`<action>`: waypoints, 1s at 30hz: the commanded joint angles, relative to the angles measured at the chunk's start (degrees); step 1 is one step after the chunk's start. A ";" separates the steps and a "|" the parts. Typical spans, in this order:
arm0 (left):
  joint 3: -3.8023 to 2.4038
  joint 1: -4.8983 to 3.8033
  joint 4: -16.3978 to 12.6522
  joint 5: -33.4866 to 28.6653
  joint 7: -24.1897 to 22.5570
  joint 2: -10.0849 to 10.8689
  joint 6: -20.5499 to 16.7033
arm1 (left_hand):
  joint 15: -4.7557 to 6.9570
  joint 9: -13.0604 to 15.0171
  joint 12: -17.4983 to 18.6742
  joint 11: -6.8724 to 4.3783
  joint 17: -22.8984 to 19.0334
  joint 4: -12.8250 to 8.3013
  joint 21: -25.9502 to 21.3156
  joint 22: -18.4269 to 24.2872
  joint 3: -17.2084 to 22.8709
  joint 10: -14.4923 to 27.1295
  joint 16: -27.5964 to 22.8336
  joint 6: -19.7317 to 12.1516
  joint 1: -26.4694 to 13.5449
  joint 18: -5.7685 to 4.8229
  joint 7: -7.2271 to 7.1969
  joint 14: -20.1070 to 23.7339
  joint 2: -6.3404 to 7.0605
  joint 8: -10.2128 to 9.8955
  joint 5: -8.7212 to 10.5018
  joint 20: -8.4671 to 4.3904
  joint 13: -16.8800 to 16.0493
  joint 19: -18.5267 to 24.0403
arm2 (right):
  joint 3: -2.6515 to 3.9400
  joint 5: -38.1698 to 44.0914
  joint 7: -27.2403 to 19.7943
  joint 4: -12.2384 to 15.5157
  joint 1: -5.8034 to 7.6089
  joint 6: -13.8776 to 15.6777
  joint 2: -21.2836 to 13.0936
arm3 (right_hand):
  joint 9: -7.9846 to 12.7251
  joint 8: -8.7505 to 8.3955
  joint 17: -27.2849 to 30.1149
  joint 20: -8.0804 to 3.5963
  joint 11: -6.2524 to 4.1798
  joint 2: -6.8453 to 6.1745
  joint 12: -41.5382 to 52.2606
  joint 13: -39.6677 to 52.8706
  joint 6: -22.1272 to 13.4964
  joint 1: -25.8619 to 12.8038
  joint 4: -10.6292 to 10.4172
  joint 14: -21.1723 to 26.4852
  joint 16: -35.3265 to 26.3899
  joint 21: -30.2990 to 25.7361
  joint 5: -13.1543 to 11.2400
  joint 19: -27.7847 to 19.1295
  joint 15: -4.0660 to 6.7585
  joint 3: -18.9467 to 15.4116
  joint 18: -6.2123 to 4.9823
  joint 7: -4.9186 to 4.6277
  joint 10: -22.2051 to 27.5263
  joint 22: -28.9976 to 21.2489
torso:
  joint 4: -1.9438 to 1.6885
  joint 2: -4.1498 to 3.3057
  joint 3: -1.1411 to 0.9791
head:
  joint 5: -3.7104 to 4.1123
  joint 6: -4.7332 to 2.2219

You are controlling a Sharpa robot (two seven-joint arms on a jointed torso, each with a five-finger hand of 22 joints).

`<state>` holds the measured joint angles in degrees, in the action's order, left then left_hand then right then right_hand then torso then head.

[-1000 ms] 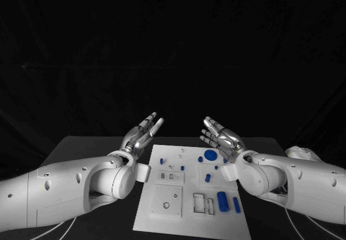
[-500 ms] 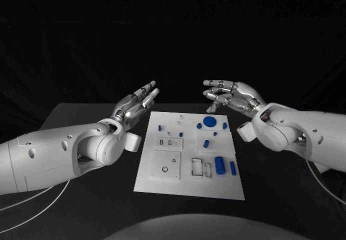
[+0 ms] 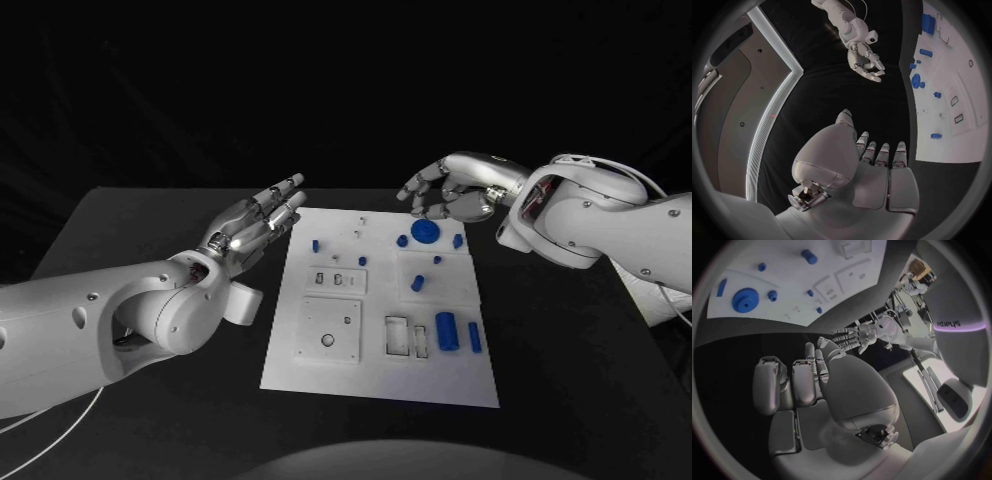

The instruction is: Assemble the parts on the task board

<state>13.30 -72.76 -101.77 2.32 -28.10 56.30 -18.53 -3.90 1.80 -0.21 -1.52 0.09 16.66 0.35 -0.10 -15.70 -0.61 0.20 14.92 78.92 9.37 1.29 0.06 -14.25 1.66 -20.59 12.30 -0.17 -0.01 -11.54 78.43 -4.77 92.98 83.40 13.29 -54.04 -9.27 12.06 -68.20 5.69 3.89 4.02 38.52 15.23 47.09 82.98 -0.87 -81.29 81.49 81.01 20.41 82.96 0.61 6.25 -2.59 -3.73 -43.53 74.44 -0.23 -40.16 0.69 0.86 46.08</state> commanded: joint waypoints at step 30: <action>-0.19 -0.87 -4.40 9.62 -1.54 4.35 1.36 | -0.69 0.54 -0.17 2.52 -0.09 -0.15 0.15 -0.28 0.73 -0.70 -0.20 5.39 2.84 0.94 1.99 -0.06 0.50 1.28 -2.44 1.43 -0.20 -0.50 | -0.01 21.99 11.06 -5.65 -3.12 -2.79 5.40 | -8.96 1.24 -2.91 0.78 1.63 -9.90 -3.38 4.76 2.76 -8.57 -0.35 -2.38 2.62 7.17 4.07 3.15 -0.68 9.93 1.40 -2.15 4.27 11.32 | -0.57 -3.36 -0.30 | 0.70 -1.09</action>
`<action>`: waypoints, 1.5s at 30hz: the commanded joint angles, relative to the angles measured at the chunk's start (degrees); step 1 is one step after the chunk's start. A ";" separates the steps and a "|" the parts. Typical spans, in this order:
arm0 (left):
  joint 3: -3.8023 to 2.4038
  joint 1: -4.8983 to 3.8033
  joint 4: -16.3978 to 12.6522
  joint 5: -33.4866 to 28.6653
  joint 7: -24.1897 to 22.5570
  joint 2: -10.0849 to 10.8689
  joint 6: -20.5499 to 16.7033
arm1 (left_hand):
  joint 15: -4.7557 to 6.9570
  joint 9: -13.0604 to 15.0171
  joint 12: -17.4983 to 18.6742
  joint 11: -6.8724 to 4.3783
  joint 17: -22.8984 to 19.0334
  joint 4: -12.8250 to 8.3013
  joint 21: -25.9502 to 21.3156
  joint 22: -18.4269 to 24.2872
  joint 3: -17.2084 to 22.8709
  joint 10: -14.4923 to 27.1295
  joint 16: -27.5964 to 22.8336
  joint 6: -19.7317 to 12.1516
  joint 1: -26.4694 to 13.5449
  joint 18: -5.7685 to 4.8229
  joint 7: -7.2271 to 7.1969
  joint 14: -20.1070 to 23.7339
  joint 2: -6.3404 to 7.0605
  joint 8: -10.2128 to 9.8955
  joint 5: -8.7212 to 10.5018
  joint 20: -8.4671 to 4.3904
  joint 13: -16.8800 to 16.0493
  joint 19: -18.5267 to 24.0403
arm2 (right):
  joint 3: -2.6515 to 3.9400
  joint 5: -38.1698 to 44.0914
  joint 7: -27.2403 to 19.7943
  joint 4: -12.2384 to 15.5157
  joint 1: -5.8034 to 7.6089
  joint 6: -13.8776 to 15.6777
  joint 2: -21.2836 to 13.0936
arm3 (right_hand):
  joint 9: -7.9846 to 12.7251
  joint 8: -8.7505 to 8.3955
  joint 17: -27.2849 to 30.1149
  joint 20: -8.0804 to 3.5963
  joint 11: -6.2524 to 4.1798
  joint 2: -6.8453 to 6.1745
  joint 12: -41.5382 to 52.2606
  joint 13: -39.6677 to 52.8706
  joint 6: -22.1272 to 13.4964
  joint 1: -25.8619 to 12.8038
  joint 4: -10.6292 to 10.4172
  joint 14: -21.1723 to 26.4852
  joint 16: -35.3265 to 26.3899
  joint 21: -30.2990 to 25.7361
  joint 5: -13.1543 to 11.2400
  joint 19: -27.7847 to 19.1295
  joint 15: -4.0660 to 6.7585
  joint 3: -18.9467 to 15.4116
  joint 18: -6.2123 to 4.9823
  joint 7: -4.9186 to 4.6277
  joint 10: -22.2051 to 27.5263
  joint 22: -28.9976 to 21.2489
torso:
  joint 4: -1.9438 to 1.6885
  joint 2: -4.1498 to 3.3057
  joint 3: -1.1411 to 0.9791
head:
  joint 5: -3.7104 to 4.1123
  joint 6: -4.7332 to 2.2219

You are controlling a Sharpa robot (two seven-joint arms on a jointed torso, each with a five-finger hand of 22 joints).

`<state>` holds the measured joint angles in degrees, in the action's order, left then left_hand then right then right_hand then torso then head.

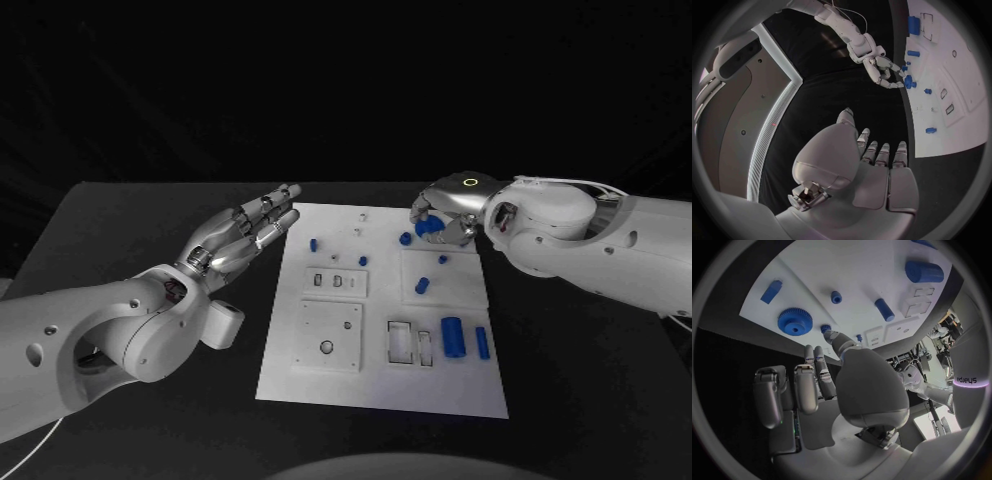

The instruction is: Assemble the parts on the task board

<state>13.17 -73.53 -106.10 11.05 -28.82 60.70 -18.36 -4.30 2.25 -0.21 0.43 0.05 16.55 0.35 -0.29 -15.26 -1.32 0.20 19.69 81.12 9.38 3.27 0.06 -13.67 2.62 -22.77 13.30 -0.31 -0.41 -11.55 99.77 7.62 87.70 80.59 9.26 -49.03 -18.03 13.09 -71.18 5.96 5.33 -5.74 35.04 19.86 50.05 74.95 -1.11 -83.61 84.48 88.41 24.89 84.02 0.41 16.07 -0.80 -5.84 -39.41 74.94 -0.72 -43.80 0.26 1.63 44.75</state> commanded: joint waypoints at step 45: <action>-0.05 -0.11 1.24 0.91 1.93 -0.70 3.50 | 0.16 0.37 -0.36 2.58 -0.03 -0.13 0.47 -0.29 1.03 -0.86 -0.18 3.92 2.83 0.97 1.76 -0.09 0.30 1.52 -1.71 1.04 -0.25 -0.43 | 0.03 -1.94 -2.89 -8.51 -3.82 -1.26 7.06 | -0.64 -1.99 4.28 0.78 0.64 -0.44 -2.73 -0.07 -0.47 -0.54 0.99 1.94 -2.11 -1.65 5.61 -0.33 -0.81 5.33 -1.09 -0.21 -0.35 8.55 | 0.00 1.73 0.54 | -0.69 2.26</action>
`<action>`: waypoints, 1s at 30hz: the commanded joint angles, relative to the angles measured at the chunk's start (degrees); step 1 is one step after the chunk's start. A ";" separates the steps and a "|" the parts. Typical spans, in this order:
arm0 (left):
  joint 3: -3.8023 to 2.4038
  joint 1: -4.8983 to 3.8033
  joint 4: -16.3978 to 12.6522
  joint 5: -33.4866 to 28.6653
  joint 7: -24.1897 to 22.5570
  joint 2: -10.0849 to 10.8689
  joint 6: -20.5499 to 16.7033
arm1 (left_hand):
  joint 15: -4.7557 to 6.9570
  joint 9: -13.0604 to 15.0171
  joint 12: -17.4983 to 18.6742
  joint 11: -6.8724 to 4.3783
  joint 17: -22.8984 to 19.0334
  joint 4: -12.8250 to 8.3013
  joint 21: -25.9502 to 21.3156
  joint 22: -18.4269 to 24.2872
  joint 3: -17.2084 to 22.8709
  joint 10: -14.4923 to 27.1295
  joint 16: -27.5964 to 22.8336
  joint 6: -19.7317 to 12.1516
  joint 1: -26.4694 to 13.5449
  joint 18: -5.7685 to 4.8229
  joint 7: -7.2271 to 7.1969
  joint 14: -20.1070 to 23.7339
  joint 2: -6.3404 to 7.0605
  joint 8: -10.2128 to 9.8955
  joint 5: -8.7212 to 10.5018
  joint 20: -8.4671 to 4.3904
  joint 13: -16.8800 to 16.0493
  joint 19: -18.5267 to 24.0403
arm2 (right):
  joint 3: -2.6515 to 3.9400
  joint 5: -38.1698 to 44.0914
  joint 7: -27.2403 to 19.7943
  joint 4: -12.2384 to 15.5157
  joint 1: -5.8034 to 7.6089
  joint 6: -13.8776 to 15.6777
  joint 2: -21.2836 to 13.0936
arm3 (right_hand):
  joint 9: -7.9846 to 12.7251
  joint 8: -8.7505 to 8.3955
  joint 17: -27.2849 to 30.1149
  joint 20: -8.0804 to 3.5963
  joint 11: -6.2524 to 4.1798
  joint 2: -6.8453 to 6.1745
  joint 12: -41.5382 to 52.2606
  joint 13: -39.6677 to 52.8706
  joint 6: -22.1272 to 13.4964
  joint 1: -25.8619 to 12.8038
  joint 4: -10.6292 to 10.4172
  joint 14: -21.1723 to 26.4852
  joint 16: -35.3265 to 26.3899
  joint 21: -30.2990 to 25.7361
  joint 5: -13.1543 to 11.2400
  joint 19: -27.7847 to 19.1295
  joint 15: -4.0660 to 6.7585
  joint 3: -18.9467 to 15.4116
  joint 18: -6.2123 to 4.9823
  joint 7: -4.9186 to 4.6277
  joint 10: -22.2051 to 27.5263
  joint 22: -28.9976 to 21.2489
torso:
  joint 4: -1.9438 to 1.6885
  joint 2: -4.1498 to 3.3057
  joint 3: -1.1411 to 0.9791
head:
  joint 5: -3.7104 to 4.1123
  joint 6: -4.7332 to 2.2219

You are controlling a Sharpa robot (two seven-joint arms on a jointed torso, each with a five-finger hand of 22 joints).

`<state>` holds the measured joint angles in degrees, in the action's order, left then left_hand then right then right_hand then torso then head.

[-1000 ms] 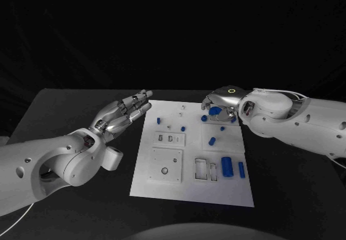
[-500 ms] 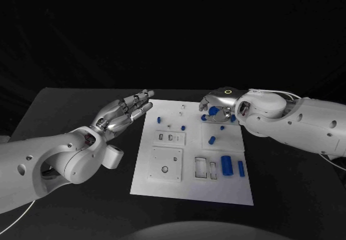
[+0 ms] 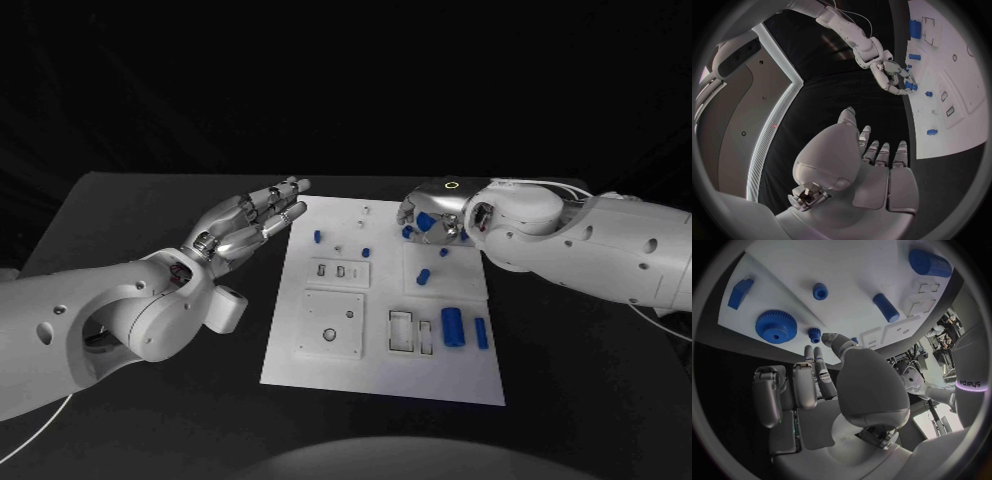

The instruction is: Assemble the parts on the task board

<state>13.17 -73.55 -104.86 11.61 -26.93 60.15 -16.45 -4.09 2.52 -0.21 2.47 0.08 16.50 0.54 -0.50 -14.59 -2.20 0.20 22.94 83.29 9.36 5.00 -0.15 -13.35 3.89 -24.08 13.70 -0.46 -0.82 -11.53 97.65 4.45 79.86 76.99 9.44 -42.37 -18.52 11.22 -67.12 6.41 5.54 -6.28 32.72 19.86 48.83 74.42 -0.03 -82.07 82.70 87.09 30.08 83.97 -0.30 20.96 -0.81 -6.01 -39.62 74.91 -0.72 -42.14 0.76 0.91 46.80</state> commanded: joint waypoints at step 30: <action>-0.01 -0.08 0.66 0.34 1.08 -0.24 2.09 | -1.14 0.27 -0.66 1.74 0.38 -0.29 1.21 -0.57 1.17 -1.69 0.73 2.67 2.38 1.03 1.04 -0.84 -0.37 1.26 -1.25 2.22 -0.40 -1.11 | 0.05 -4.17 -4.59 -2.18 -0.86 6.24 0.77 | -5.77 4.60 2.86 0.21 -1.17 2.49 -0.43 -0.55 7.32 1.73 2.23 1.22 -1.70 -0.85 2.70 -0.84 0.02 1.98 -1.24 0.17 -11.08 8.33 | -0.03 0.40 0.21 | -0.65 0.95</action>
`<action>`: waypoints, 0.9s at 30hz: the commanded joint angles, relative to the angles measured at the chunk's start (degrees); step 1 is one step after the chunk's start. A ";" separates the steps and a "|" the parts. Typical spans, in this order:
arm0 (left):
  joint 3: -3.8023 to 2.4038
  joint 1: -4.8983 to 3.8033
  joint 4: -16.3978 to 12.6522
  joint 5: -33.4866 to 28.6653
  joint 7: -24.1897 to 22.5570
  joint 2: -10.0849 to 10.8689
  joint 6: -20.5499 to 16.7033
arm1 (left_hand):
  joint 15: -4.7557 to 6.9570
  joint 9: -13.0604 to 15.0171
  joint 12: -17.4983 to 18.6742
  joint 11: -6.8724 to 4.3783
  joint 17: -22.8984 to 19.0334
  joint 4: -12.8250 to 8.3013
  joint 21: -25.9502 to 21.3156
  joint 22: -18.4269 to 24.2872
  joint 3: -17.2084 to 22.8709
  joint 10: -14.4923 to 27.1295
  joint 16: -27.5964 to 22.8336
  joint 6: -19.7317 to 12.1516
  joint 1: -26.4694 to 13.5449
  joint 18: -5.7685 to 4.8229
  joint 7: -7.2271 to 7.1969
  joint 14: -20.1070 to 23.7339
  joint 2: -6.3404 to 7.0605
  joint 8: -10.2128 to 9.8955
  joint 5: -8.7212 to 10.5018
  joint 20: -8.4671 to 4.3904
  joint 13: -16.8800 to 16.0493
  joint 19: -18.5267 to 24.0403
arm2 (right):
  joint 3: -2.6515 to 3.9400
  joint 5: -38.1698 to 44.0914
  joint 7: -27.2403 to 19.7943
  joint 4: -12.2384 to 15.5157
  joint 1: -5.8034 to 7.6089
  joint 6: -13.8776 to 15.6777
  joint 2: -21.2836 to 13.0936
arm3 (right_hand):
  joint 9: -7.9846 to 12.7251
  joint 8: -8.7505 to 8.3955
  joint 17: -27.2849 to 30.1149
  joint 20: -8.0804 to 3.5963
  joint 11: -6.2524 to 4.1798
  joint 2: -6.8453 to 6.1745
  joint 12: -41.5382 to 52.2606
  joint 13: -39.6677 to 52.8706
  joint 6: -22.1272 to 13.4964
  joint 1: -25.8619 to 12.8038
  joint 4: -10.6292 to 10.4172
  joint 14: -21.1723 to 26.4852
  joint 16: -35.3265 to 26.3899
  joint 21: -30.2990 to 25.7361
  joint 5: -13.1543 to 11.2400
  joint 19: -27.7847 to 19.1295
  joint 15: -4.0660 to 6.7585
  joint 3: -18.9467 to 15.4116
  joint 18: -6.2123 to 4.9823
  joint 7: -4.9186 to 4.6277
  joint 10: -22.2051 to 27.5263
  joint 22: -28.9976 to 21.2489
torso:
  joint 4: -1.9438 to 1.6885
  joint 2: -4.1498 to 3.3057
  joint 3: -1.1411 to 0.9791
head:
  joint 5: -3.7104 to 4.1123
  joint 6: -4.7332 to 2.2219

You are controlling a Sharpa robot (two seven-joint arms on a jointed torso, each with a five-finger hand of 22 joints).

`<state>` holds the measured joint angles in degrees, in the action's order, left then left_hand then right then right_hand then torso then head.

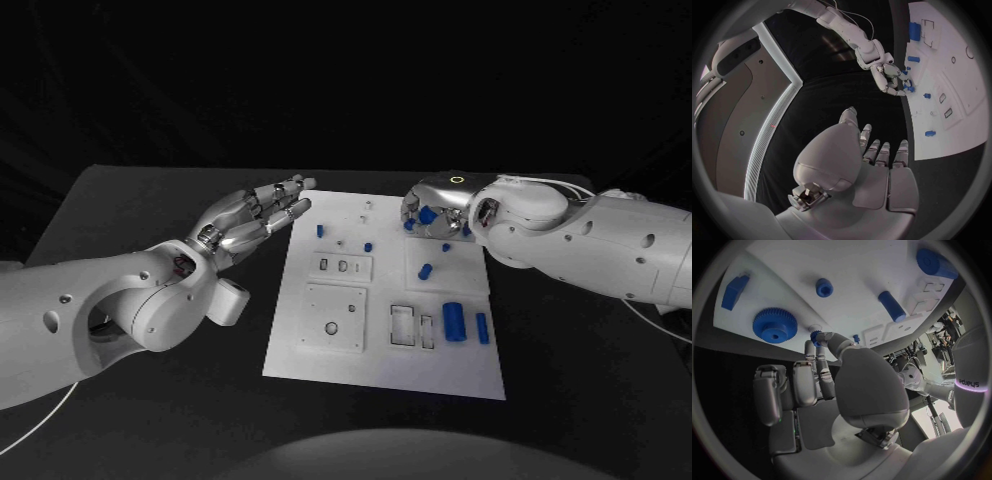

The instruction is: Assemble the parts on the task board

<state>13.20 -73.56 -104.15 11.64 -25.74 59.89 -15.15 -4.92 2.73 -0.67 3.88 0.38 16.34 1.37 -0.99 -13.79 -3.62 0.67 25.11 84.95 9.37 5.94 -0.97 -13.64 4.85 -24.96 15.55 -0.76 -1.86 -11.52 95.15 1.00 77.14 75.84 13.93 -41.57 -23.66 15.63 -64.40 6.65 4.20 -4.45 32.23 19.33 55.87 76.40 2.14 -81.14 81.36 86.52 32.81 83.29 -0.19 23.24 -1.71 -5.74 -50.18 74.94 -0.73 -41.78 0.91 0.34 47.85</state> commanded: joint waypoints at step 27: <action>-0.08 -0.15 1.06 0.31 0.13 -0.90 0.41 | -0.47 0.12 -0.28 0.62 0.19 -0.40 0.62 -0.18 0.77 -0.77 0.61 1.16 1.74 1.01 0.33 -0.33 -0.04 0.62 -1.01 0.60 -0.17 -0.36 | 0.77 -3.71 0.87 -11.43 1.93 -1.92 12.29 | -1.47 -0.23 1.96 0.24 0.39 0.67 -1.38 -0.71 -0.67 -0.46 0.12 1.04 -1.24 -0.93 -1.81 -1.09 -0.37 -0.53 -0.61 -0.46 -1.42 7.46 | -0.63 -0.15 0.06 | -0.34 -0.26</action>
<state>13.18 -73.60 -103.07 11.65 -25.12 59.17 -15.18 -5.12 2.76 -0.67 4.40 0.51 15.86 1.78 -1.09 -13.31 -4.14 0.98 25.91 86.20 9.37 6.33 -1.17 -13.77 5.17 -25.63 15.74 -0.85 -2.06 -10.77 91.50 1.24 66.13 77.84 12.98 -29.54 -24.47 15.65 -62.50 6.86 4.51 -4.15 31.02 18.66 55.44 76.08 2.13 -80.43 80.36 85.84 31.25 82.47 -0.50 22.92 -1.71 -6.09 -51.11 74.92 -1.33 -41.94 0.90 -0.09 47.63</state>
